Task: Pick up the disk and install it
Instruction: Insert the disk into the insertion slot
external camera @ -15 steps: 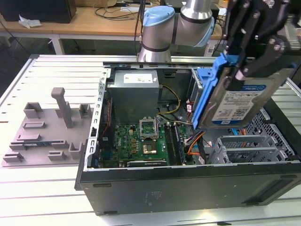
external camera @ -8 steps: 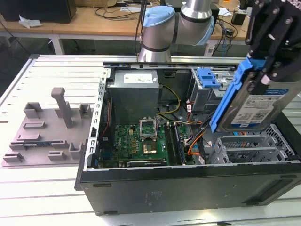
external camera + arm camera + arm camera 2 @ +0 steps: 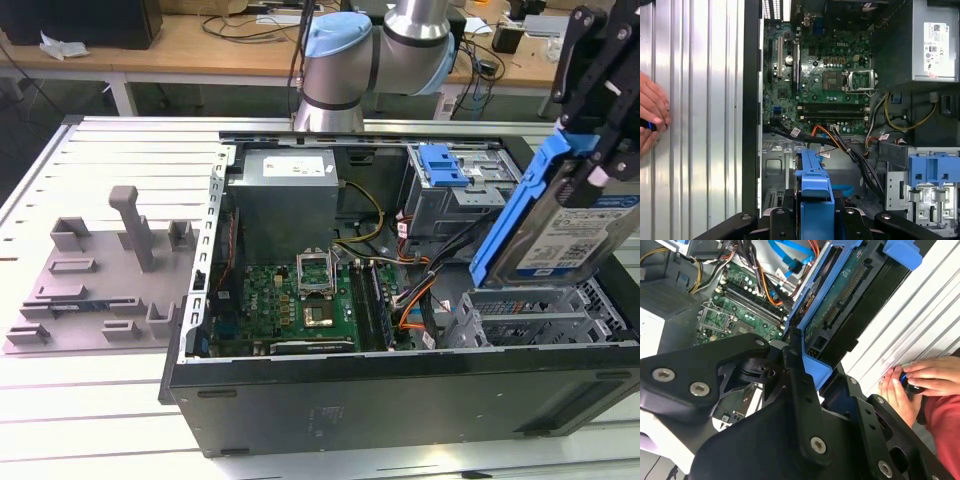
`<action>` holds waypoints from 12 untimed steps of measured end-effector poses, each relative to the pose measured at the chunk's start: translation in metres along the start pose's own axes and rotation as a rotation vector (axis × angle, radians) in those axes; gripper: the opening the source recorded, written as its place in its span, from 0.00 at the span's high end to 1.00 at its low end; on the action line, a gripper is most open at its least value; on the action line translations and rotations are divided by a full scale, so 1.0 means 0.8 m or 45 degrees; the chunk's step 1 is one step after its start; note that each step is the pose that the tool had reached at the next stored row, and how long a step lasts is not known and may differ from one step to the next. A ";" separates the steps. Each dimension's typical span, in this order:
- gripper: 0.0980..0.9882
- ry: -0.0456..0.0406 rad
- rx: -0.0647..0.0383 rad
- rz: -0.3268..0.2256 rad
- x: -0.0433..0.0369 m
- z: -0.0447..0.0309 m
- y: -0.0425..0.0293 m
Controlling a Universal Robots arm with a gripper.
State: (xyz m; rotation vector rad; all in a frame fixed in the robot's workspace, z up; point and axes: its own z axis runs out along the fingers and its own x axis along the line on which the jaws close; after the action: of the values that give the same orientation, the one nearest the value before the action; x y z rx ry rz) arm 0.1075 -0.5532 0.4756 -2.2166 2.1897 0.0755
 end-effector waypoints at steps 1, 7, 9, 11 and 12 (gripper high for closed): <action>0.70 0.003 0.000 -0.005 0.000 0.0014 -0.0028; 0.70 0.025 -0.001 -0.023 0.000 0.0051 -0.0042; 0.70 0.025 -0.001 -0.024 0.000 0.0052 -0.0042; 0.70 0.026 -0.002 -0.024 0.000 0.0052 -0.0042; 0.70 0.026 -0.001 -0.024 0.000 0.0052 -0.0042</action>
State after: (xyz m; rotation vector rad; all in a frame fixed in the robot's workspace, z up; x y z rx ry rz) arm 0.1107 -0.5532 0.4714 -2.2485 2.1788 0.0540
